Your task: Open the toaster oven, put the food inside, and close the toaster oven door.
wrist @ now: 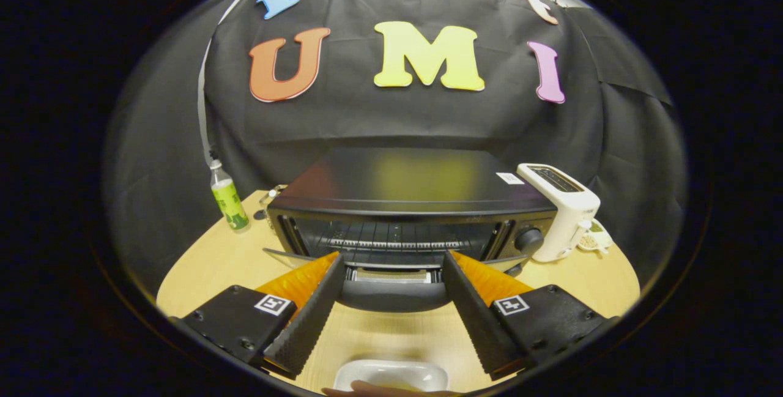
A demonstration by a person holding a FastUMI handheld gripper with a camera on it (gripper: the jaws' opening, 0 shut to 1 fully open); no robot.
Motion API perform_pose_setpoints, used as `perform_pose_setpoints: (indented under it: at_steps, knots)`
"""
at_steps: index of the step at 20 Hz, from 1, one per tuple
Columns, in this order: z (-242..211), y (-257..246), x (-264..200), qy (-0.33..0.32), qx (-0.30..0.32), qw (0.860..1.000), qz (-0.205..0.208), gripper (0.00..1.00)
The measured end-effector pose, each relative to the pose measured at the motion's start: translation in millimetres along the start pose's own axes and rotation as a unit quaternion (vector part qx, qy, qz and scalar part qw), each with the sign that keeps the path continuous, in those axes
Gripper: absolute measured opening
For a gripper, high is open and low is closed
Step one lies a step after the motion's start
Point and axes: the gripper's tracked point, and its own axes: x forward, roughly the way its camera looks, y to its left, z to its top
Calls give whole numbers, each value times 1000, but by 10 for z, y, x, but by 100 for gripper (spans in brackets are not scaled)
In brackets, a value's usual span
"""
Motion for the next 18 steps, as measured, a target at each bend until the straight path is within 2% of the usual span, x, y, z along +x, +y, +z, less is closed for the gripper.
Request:
perform_pose_setpoints:
  at_steps: [4,9,13,18]
  knots:
    - [-271,7,-156,-4,-12,1000,-1,100]
    - [-712,13,-286,21,-35,999,1,100]
    - [-904,3,-319,33,-58,998,2,100]
    - [-1225,-6,-285,65,-57,996,3,100]
